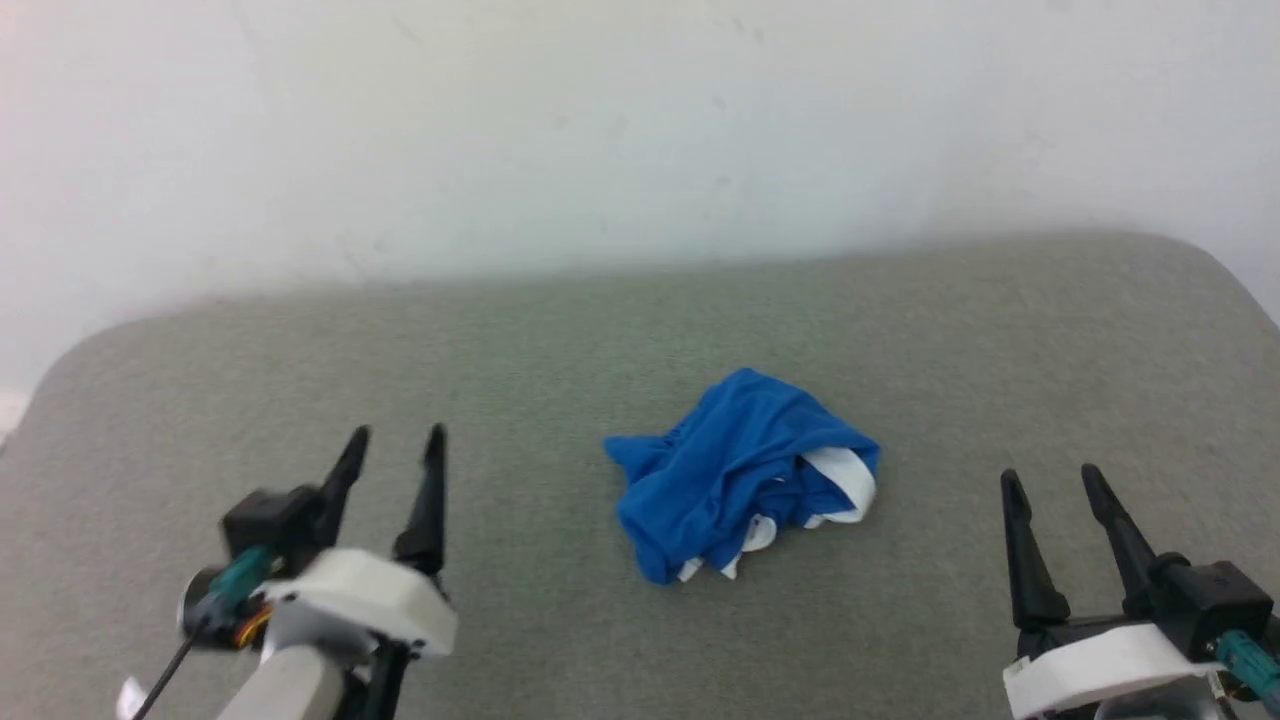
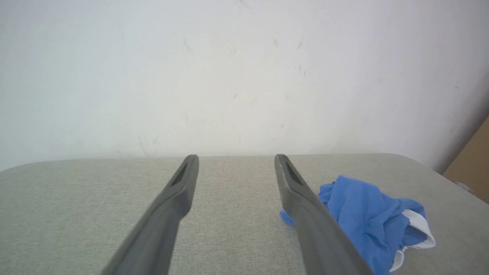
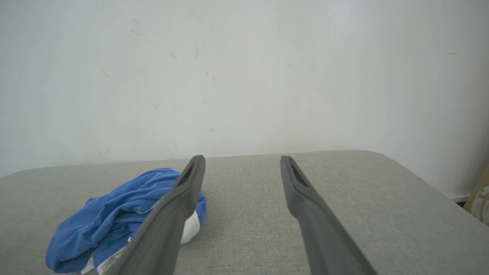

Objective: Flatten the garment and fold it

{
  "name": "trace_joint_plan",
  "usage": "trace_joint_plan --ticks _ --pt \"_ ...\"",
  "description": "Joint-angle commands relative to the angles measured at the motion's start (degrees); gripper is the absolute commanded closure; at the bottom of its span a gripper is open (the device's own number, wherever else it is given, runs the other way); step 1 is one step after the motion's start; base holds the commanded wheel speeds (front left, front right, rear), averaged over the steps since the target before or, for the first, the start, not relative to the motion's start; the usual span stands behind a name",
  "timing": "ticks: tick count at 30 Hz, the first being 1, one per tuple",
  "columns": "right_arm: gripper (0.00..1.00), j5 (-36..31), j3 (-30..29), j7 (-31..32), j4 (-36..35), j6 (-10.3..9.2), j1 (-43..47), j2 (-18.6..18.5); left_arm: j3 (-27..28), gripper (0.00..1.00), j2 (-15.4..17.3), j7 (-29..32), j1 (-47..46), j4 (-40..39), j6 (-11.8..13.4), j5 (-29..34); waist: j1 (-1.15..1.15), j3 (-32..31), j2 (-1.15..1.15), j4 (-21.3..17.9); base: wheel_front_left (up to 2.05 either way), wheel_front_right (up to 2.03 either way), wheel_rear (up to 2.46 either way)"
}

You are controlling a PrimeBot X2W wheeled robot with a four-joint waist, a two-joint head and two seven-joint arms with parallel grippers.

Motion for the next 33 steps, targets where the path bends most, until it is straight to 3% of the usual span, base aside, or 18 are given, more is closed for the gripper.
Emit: trace_joint_plan --ticks 1,4,7,15,23,29,33 --pt "0.0 0.52 0.13 0.08 -0.26 -0.04 0.89 0.14 2.61 0.0 -0.62 -0.26 3.36 -1.79 0.73 0.01 0.01 -2.45 0.0 4.19 0.0 0.0 0.0" --pt "0.0 1.33 0.09 -0.06 -0.12 -0.04 1.82 0.14 7.47 0.0 -2.22 -0.26 9.06 -5.21 0.96 1.07 0.01 -2.53 0.0 5.56 0.0 0.0 0.0" --pt "0.0 1.66 0.46 -0.2 0.39 -0.04 2.59 0.14 11.1 0.0 -4.09 -0.26 13.63 -7.15 -0.55 2.97 0.01 -2.52 0.0 6.62 0.0 0.0 0.0" --pt "0.0 1.89 0.77 -0.46 1.11 -0.04 3.7 0.14 15.57 0.0 -9.03 -0.27 20.2 -9.27 -7.64 12.1 0.01 -2.66 0.0 7.96 0.0 0.0 0.0" --pt "0.0 1.4 0.32 0.09 1.57 -0.04 3.79 0.14 18.11 0.0 -14.34 -0.27 21.57 -8.96 -12.16 19.39 0.01 -2.2 0.0 9.09 0.0 0.0 0.0" --pt "0.0 -1.8 -0.13 8.49 3.15 -0.04 1.5 -0.06 18.48 0.0 -16.27 -0.27 20.86 -7.12 -14.19 22.81 0.01 -0.93 0.0 11.15 0.0 0.0 0.0" --pt "0.0 -1.57 1.1 20.12 6.8 -0.04 -2.73 -3.42 18.46 0.0 -17.44 -0.27 19.7 -6.07 -15.21 24.56 0.01 1.12 0.0 13.67 0.0 0.0 0.0"
